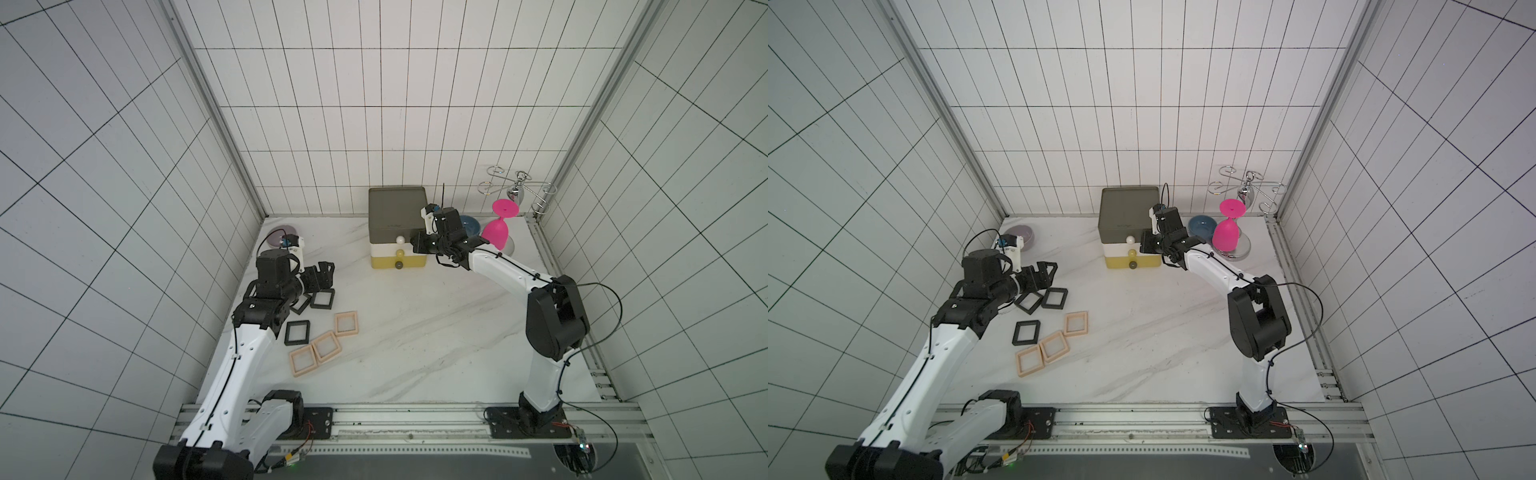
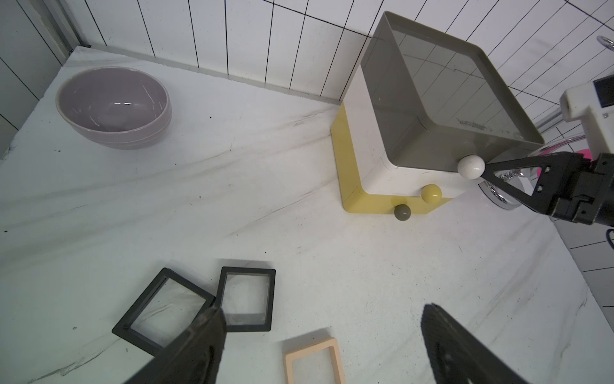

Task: Place the brooch boxes into the drawer by color
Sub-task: Close the drawer in the storage box, then open the drawer in the storage box.

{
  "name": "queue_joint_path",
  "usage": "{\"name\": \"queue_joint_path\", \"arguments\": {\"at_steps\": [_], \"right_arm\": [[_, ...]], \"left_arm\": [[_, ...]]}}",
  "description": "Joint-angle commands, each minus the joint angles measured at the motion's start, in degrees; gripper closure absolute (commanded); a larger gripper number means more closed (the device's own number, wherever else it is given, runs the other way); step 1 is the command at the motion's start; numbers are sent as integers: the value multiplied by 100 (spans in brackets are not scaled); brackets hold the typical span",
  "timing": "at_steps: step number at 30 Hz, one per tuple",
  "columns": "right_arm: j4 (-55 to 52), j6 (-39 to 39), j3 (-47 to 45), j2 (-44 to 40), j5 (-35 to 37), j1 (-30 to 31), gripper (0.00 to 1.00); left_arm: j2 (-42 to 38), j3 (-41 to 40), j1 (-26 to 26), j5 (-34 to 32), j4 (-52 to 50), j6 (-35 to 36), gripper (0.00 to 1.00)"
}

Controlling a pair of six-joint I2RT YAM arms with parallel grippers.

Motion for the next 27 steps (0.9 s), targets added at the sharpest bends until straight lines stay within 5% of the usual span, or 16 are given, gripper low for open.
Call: {"name": "queue_joint_path", "arguments": {"at_steps": [1,6,10,16,27], "right_arm": [[896,258,-521,-593,-263,-113,80],[2239,1137,-2014,-1480,-727,-140,52],[3778,2227,-3083,-1784,-1009,-176,40],[5475,3484,-3669,-1293,-1074,-180,34],[7045,4763,-3616,60,-684,-163,40]], "left_arm": [[-58,-44,-18,-84,-15,108,4],[-71,-48,-20,-75,-7,91,4],[-44,-37,-28,-50,-7,82,4],[-44,-42,-28,-47,-9,73,4],[-70,-57,-28,-135,-20,71,4]]}}
